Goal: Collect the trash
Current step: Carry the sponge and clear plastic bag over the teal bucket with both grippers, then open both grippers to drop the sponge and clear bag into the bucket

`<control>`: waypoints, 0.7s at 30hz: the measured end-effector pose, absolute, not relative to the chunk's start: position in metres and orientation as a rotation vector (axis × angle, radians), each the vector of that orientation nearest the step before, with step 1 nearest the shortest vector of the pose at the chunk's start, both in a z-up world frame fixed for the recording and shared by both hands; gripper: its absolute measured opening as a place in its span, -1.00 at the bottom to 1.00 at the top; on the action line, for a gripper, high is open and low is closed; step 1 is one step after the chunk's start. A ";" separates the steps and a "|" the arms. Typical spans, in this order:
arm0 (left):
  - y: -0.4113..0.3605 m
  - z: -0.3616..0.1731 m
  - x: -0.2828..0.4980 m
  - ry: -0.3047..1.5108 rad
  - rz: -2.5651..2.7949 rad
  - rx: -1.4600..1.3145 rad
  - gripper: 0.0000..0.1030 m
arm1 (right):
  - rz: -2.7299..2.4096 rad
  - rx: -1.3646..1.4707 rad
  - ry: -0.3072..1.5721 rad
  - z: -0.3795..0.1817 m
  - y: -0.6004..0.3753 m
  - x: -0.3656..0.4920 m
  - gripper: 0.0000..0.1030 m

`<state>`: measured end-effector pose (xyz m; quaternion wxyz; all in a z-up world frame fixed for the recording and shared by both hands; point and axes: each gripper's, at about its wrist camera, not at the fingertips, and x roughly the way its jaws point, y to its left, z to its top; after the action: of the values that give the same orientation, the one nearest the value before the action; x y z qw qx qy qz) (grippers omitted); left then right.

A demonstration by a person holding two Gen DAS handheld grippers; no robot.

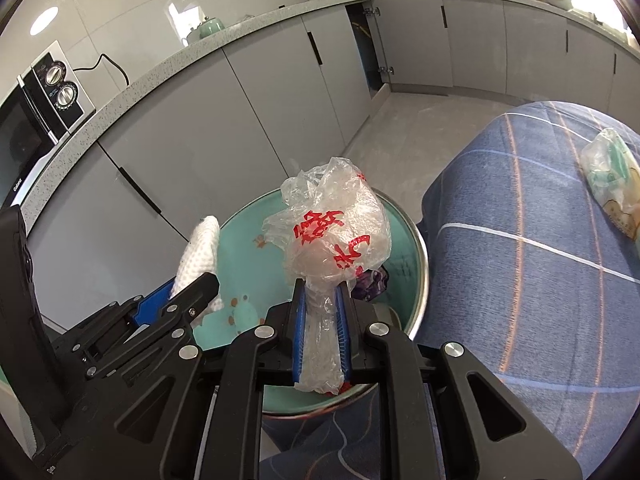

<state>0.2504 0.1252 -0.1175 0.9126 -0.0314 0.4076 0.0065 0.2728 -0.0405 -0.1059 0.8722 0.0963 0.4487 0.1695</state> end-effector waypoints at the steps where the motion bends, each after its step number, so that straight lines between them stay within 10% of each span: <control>1: 0.127 -0.119 0.252 0.845 0.021 -0.062 -0.54 | 0.362 0.196 0.935 -0.106 -0.039 0.273 -0.70; 10: 0.128 -0.121 0.251 0.853 0.034 -0.052 -0.54 | 0.427 0.223 0.941 -0.108 -0.042 0.279 -0.04; 21: 0.116 -0.118 0.248 0.850 0.028 -0.032 -0.48 | 0.286 0.211 0.775 -0.068 -0.078 0.251 -0.01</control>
<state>0.2484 0.1157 -0.1184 0.9108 -0.0153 0.4124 0.0134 0.2511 -0.0784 -0.0683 0.9104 0.1025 0.3760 0.1387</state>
